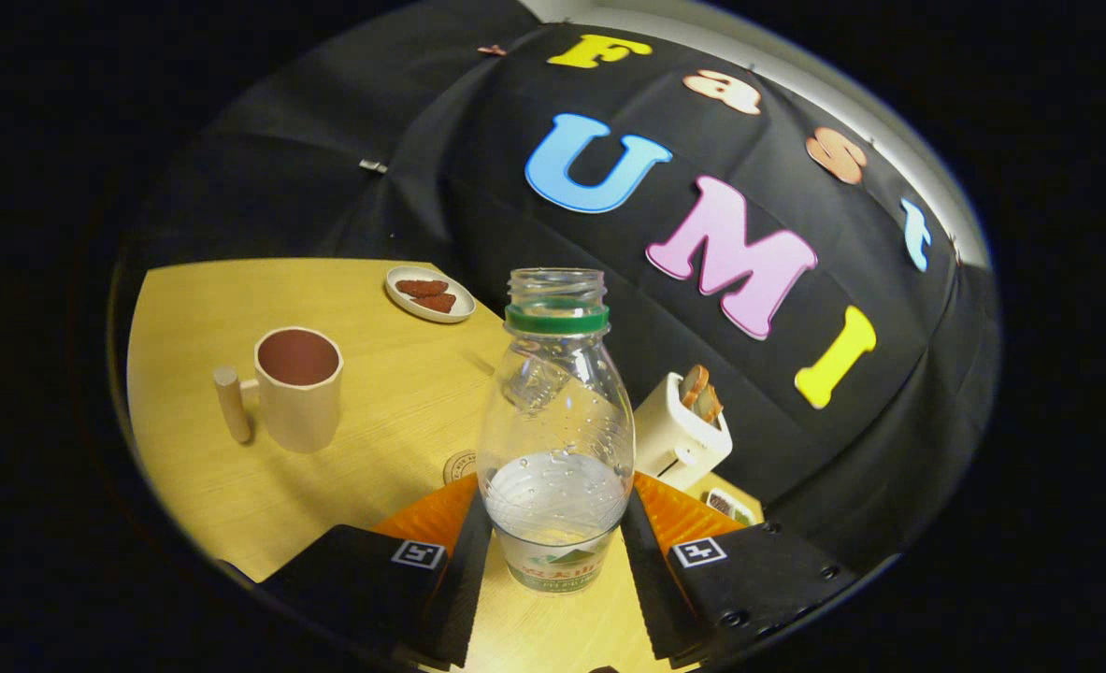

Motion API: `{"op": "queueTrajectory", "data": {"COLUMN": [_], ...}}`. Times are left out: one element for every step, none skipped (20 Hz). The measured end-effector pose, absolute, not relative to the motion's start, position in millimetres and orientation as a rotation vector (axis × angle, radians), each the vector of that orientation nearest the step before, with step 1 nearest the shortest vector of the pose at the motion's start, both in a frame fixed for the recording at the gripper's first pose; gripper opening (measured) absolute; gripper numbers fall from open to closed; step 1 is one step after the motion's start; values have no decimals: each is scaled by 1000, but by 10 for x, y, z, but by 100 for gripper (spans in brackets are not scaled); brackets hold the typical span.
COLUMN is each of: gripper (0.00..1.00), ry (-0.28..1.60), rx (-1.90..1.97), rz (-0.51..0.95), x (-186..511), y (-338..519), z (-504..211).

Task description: Take the bottle from table, then pour the juice into the cup, finally place the bottle on the coaster

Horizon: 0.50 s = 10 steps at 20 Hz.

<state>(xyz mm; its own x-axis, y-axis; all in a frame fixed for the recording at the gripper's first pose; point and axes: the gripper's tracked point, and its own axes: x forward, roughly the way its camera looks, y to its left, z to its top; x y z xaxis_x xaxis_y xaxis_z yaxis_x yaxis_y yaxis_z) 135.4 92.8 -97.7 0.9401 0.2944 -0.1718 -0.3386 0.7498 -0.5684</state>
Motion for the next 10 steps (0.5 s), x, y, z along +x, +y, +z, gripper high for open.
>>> {"op": "queueTrajectory", "data": {"gripper": [73,73,73,73,73,73,73,73,73,73], "ry": [63,59,62,71,76,75,69,63,58,55], "rx": [-687,-724,-749,-774,-801,-832,-868,-904,-937,-965], "rz": [339,334,328,323,320,320,319,320,325,331], "x": [1379,1426,1471,1493,1496,1504,1500,1493,1470,1457], "y": [1004,1069,1122,1183,1245,1314,1371,1421,1455,1487], "z": [-945,-933,-939,-967,-994,-995,-999,-1010,-1034,-1065]}}
